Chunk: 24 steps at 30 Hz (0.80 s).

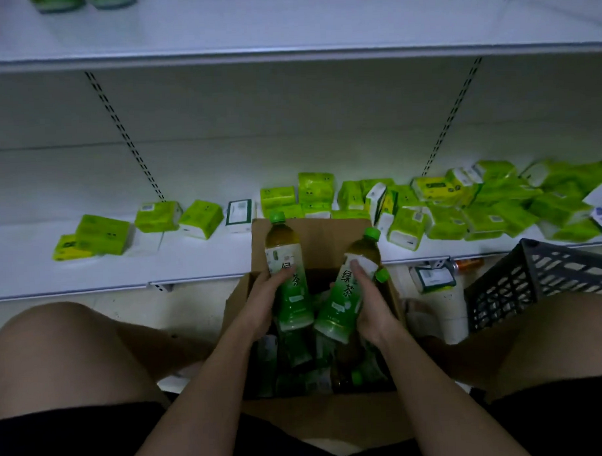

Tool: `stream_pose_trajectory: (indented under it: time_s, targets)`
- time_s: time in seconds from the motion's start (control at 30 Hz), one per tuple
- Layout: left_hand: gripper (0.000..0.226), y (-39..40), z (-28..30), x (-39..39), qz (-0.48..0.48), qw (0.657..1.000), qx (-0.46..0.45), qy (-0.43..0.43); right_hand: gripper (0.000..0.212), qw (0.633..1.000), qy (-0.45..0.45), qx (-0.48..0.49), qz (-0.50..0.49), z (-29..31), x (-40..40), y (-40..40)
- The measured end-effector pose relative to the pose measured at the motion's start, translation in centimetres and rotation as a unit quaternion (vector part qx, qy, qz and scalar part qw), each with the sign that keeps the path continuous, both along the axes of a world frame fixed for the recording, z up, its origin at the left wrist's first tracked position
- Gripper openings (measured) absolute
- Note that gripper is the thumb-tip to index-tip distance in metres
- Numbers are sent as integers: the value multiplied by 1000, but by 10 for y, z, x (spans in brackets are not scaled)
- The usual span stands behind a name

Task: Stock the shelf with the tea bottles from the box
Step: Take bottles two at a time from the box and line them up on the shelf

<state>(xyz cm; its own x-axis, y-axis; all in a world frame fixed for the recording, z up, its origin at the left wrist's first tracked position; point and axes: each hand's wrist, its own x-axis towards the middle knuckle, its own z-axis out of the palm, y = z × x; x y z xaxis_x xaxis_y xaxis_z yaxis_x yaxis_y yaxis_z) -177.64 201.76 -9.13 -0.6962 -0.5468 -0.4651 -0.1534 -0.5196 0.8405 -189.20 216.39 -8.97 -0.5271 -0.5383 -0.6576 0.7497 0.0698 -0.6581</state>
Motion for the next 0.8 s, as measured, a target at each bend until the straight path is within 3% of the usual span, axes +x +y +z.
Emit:
stream_pose_trajectory:
  time_s: [0.27, 0.37, 0.43, 0.6, 0.8]
  targets:
    - [59, 7, 31, -4, -23, 999, -7, 49, 87, 995, 52, -88, 11, 33, 2, -12]
    - [64, 3, 51, -5, -7, 998, -40, 45, 51, 991, 61, -116, 10, 48, 0, -16]
    - [72, -3, 64, -7, 13, 997, -59, 51, 42, 989, 62, -133, 14, 60, -3, -18]
    - [61, -22, 115, -5, 32, 990, -100, 93, 58, 981, 118, -149, 36, 107, -9, -30]
    - [80, -60, 192, 0, 38, 969, -172, 174, 97, 951, 238, -184, 68, 193, -17, -62]
